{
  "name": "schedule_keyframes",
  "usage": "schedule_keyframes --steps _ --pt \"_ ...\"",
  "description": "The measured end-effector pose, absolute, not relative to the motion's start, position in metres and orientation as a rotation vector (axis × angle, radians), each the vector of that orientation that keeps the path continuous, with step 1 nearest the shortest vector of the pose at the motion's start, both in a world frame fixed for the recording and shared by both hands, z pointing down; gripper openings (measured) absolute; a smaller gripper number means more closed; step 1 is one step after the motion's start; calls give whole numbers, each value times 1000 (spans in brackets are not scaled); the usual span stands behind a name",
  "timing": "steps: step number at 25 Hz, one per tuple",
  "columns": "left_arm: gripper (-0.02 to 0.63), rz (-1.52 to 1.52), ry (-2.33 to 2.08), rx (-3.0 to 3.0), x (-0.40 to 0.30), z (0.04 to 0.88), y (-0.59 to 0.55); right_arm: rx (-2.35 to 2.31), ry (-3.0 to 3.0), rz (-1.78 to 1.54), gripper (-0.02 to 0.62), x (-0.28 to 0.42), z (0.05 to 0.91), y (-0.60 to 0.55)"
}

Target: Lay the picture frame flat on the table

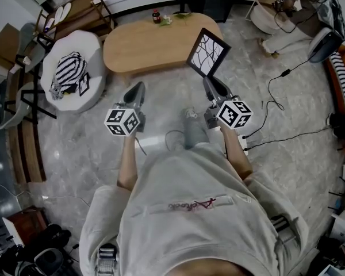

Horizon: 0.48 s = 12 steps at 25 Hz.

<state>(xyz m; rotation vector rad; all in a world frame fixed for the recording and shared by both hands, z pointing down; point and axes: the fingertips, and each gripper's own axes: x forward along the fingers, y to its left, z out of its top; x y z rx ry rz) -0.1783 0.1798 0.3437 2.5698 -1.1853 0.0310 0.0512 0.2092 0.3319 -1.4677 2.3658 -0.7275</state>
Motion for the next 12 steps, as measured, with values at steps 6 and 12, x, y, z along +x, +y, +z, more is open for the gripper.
schedule_keyframes --steps 6,12 --pt "-2 38 -1194 2572 -167 348 157 -1448 2368 -729 67 60 339 185" --pt "-2 58 -1195 2561 -155 338 106 -1436 2365 -752 67 71 329 132"
